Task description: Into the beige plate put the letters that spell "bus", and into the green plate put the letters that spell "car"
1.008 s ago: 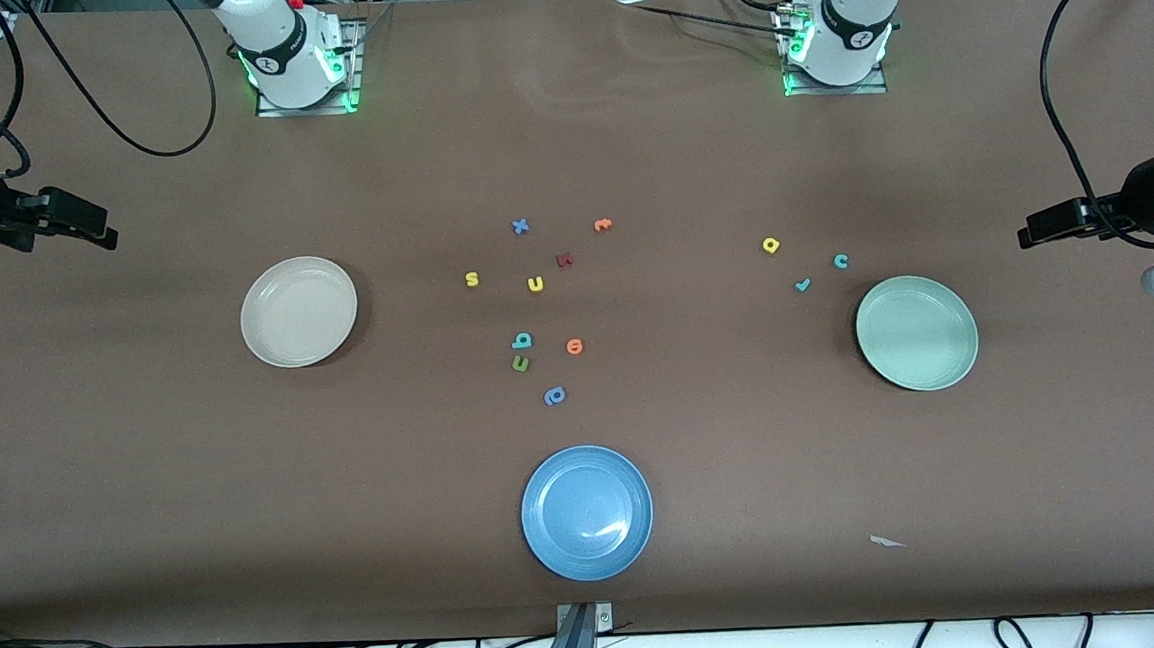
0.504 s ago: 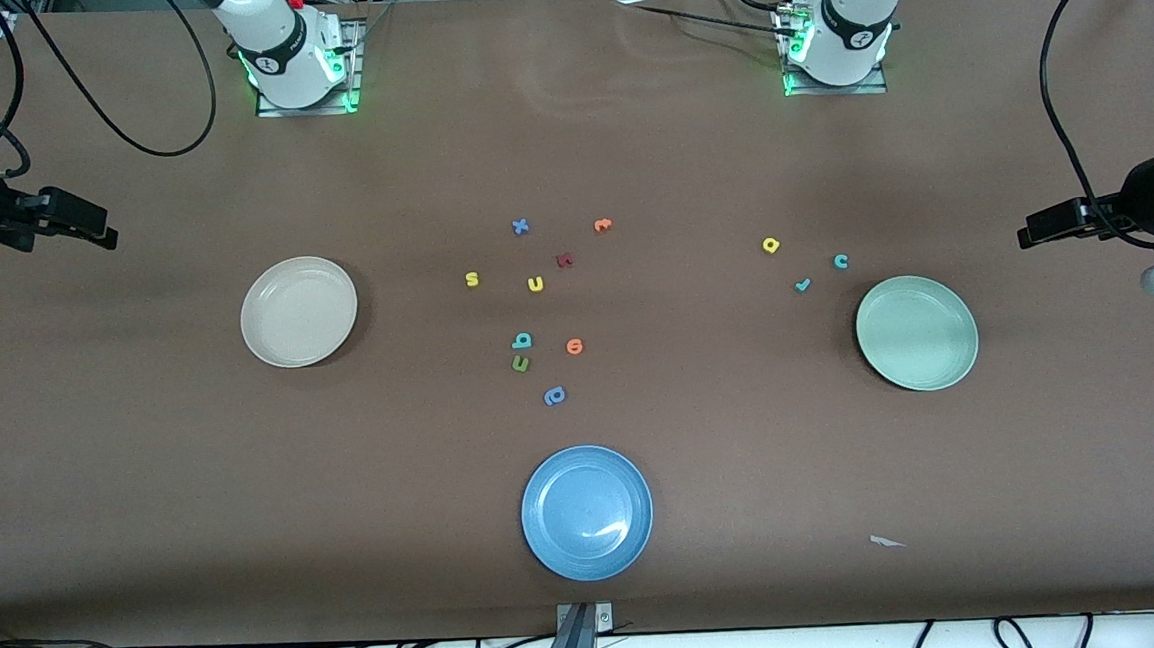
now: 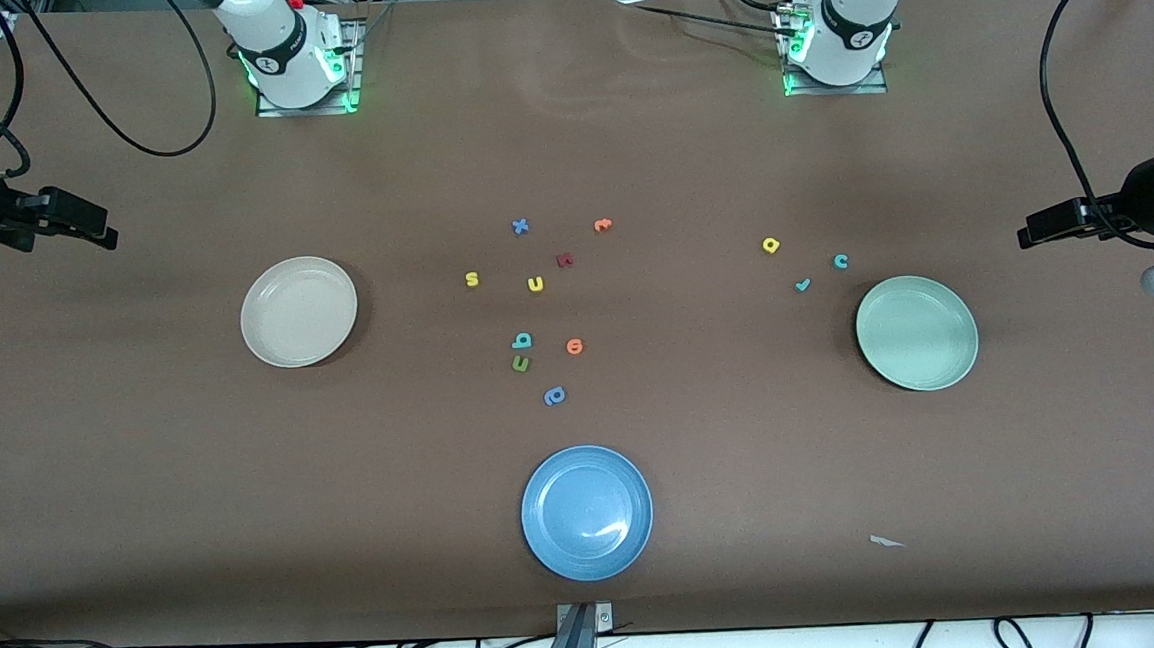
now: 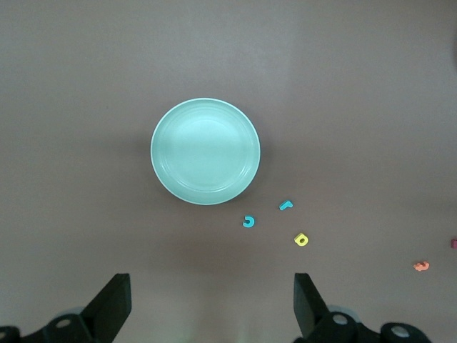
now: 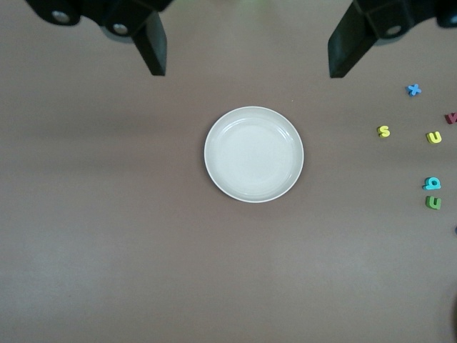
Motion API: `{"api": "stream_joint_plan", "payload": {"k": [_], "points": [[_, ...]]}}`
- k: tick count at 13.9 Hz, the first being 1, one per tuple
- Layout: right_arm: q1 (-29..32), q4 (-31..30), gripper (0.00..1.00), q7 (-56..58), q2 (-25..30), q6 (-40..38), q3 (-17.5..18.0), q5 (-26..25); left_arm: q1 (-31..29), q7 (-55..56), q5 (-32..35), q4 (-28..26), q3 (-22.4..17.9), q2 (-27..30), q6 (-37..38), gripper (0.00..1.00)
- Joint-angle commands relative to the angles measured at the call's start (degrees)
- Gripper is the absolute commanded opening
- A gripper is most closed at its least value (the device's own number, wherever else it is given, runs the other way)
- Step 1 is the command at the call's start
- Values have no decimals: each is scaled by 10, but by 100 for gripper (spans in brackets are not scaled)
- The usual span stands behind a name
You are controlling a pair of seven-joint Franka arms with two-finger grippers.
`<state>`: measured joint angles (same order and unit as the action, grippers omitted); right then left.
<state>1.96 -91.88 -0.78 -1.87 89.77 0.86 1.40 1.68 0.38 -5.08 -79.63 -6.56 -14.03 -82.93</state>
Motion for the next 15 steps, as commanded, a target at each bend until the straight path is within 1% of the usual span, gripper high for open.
{"api": "stream_joint_plan", "payload": {"k": [1, 7, 9, 11, 13, 14, 15], "points": [[3, -8, 100, 3, 13, -4, 4, -2, 1, -13, -6, 0, -1, 1, 4, 100], [2, -8, 100, 9, 10, -6, 5, -2, 3, -12, -6, -11, -1, 1, 4, 100], [2, -8, 100, 6, 7, -19, 20, -4, 4, -8, -6, -37, 6, 5, 0, 100], [2, -8, 100, 6, -2, -16, 20, -3, 3, -5, -6, -62, 15, 10, -6, 99], [-2, -15, 100, 13, -24, -24, 24, 4, 4, -3, -6, -110, 16, 30, -34, 99], [-7, -14, 100, 19, -49, -21, 26, 5, 4, -2, -5, -148, 17, 49, -62, 99], [-21, -14, 100, 19, -70, -15, 28, 9, 3, 4, -5, -190, 29, 68, -95, 99]]}}
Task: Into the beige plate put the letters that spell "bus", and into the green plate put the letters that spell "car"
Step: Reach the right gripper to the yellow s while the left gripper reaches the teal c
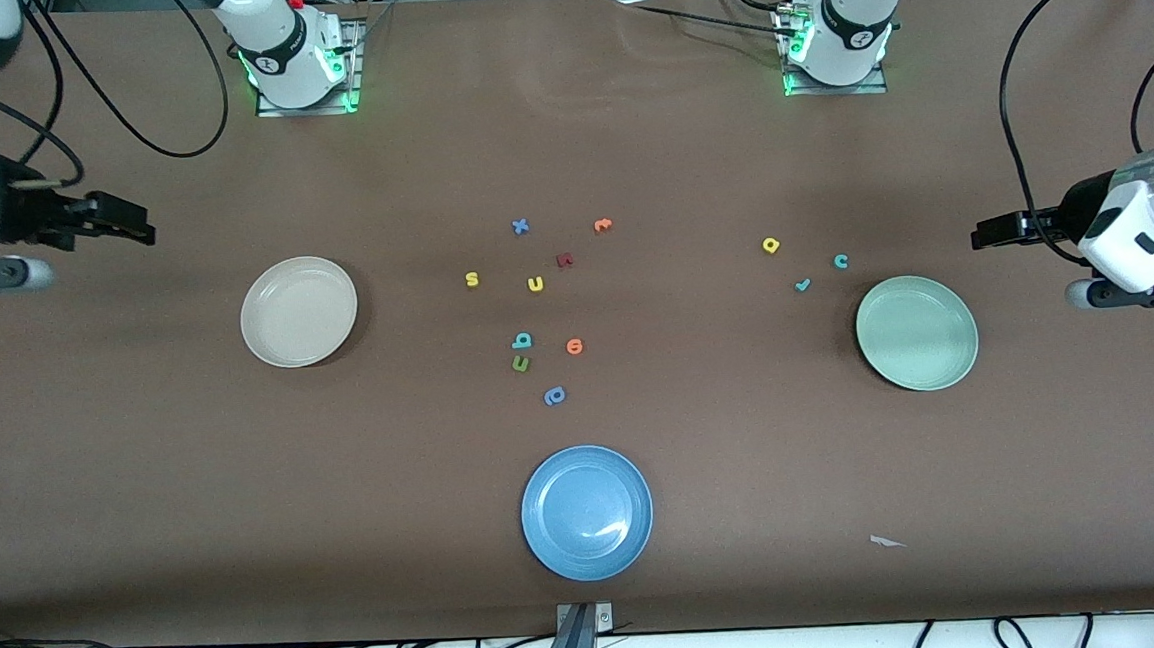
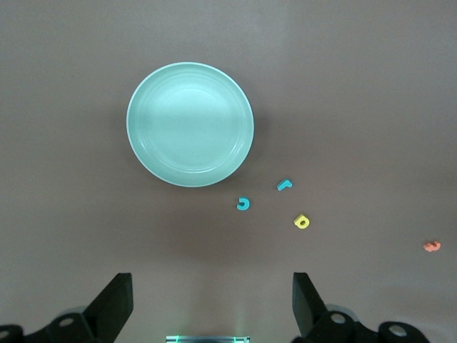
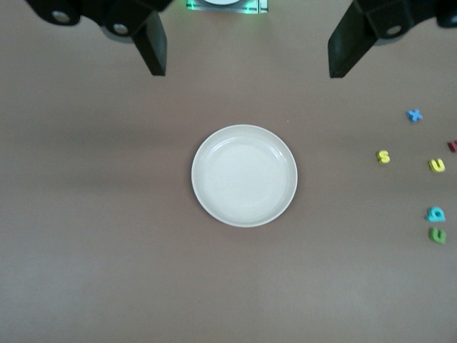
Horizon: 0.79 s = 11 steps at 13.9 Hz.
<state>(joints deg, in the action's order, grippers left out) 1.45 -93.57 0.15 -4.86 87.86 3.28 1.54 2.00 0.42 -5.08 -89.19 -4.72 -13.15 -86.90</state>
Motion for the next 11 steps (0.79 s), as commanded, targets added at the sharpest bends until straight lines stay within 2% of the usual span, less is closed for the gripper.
{"api": "stream_joint_plan", "payload": {"k": [1, 4, 6, 10, 11], "points": [[-38, -3, 100, 3, -58, 17, 5, 8, -1, 18, -3, -135, 20, 74, -91, 99], [-81, -70, 100, -65, -73, 118, 6, 8, -1, 61, -2, -207, 41, 83, -152, 99], [-107, -109, 100, -129, -73, 175, 21, 7, -1, 81, -1, -253, 51, 83, -195, 99], [-198, -182, 99, -316, -85, 301, 21, 3, 0, 136, 10, -329, 63, 78, -280, 99], [-220, -198, 93, -373, -96, 339, 21, 1, 0, 137, 10, -349, 64, 77, -301, 99]]}}
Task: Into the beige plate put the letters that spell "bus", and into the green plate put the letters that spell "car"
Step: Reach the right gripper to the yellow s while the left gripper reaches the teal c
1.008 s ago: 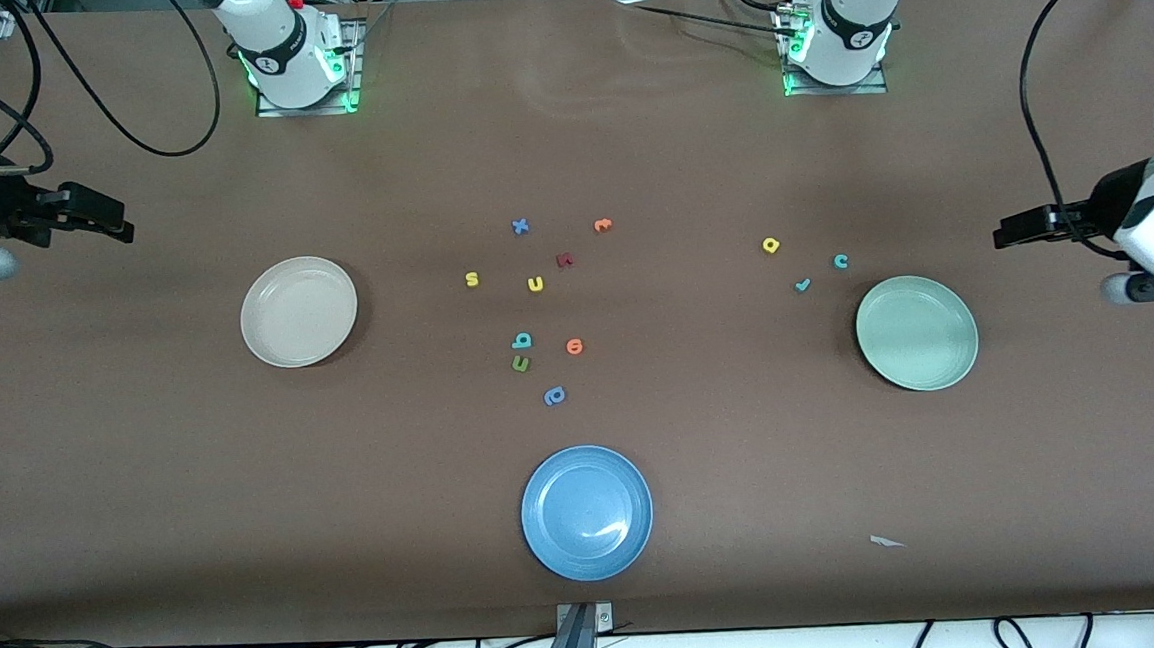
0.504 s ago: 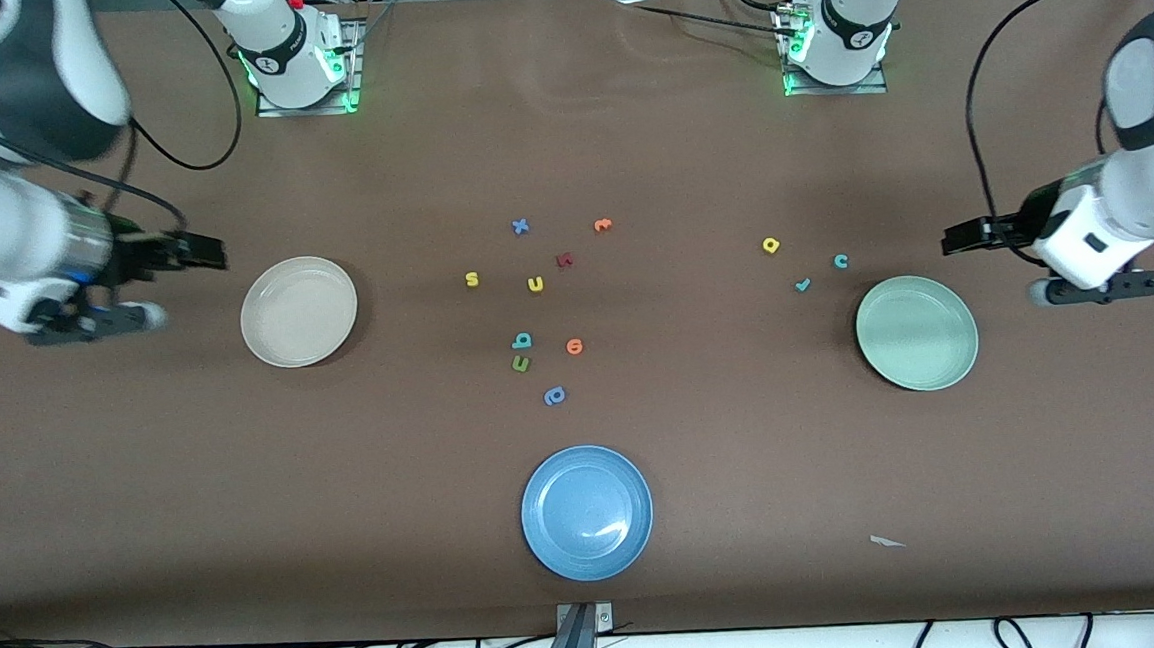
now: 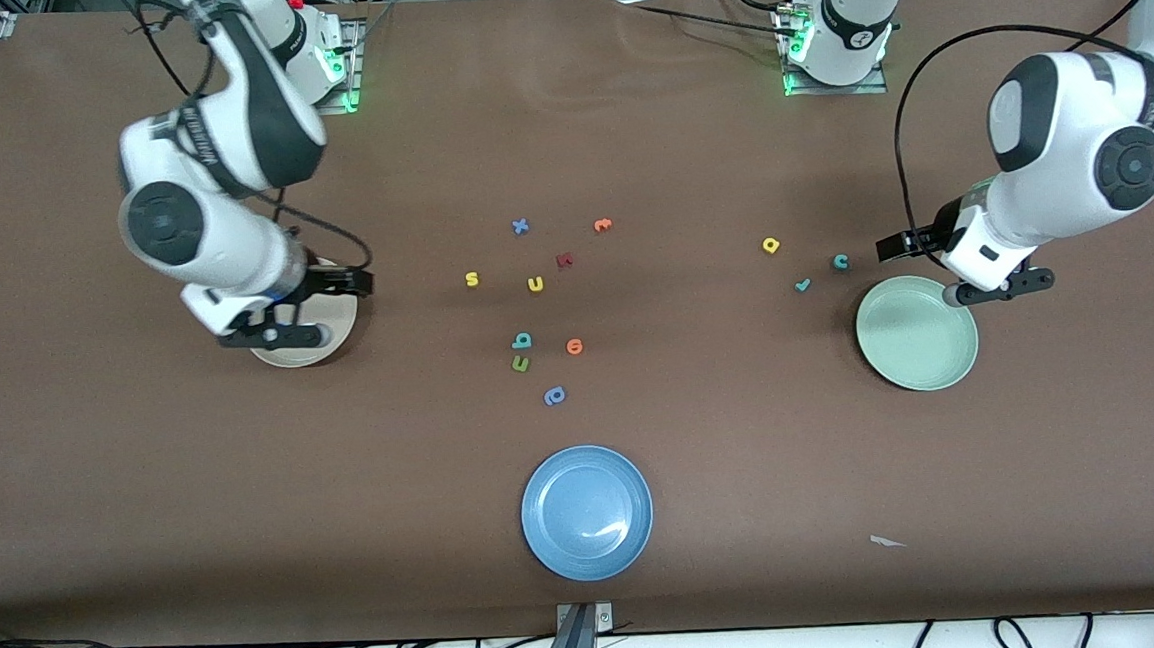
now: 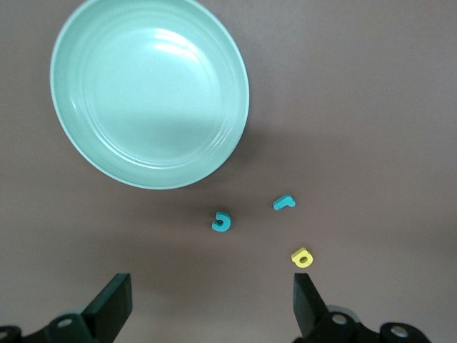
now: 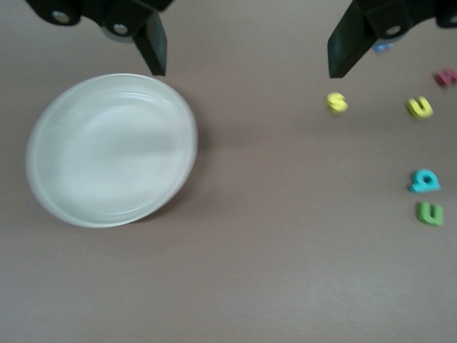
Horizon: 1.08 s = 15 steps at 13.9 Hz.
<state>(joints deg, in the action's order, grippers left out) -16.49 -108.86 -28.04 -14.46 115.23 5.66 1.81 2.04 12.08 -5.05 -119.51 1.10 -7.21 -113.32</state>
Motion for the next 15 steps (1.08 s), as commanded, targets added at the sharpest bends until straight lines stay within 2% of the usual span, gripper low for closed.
{"api": "stream_joint_plan", "payload": {"k": [1, 3, 5, 6, 9, 11, 12, 15], "points": [[-57, -54, 81, -142, -16, 98, -3, -1, 0, 27, 10, -68, 6, 18, -61, 99], [-94, -57, 63, -220, -52, 153, -3, -3, 1, 62, 10, -106, 7, 9, -115, 99], [-122, -56, 58, -242, -84, 204, -4, -6, 2, 94, 10, -113, 14, -17, -134, 98], [-127, -56, 58, -240, -97, 219, -4, -10, 2, 104, 10, -117, 14, -27, -149, 96], [-129, -63, 58, -226, -122, 221, -3, -65, 2, 125, 10, -161, 14, -40, -235, 96], [-143, -65, 58, -223, -135, 222, -3, -66, 2, 126, 10, -183, 14, -51, -271, 96], [-150, -65, 58, -222, -144, 225, -3, -67, 1, 127, 10, -187, 14, -58, -276, 91], [-157, -65, 57, -221, -145, 226, -4, -67, 2, 144, 10, -187, 15, -76, -287, 89]]}}
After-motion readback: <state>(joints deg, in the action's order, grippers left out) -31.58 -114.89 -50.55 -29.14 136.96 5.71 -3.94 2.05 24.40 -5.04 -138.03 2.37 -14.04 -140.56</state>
